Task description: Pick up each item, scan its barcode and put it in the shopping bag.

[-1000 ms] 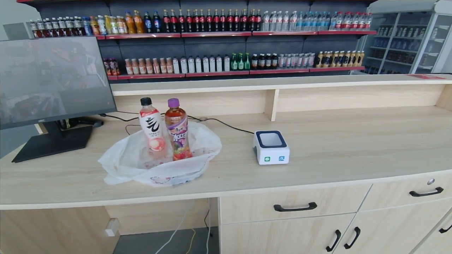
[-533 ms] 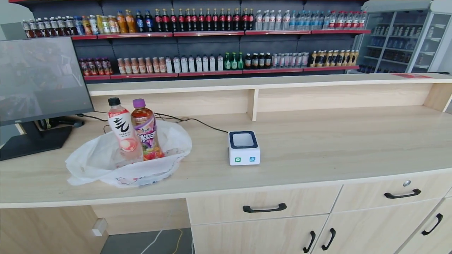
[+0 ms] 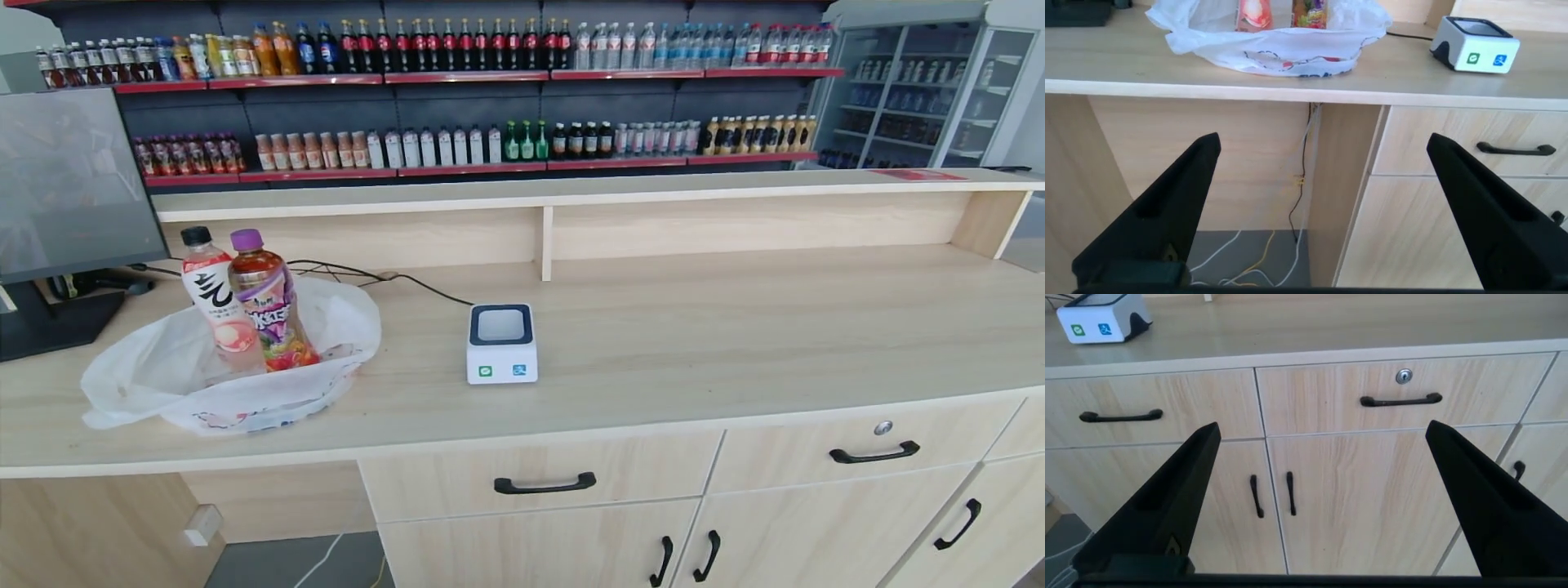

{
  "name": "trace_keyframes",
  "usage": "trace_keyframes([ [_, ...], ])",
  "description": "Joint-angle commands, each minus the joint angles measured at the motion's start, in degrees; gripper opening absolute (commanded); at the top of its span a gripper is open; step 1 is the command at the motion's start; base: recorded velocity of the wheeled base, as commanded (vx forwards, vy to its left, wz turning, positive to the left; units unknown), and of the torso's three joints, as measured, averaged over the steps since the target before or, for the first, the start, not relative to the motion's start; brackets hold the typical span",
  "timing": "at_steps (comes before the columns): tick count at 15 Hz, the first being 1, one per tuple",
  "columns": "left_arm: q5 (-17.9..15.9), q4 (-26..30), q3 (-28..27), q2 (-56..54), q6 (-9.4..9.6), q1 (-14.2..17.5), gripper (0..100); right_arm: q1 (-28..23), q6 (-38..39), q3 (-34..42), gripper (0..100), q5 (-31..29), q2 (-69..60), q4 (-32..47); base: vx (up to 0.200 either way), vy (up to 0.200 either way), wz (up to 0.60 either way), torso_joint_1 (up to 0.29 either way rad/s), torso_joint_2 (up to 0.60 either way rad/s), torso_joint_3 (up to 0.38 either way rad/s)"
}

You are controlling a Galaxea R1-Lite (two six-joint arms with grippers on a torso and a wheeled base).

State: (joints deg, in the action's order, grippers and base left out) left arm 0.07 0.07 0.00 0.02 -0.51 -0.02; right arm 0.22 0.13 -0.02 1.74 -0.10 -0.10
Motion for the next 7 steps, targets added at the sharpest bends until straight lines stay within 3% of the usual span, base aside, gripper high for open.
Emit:
trace_keyframes([
  [1,0.01,-0.07,0.0,-0.02,-0.02,0.02,100,0.04,0.04,0.02,100,0.01,0.1,0.01,0.0,0.0,0.0,0.0,0.0,0.0],
  [7,0.01,-0.07,0.0,-0.02,-0.02,0.02,100,0.04,0.04,0.02,100,0.01,0.1,-0.08,0.0,0.0,0.0,0.0,0.0,0.0],
])
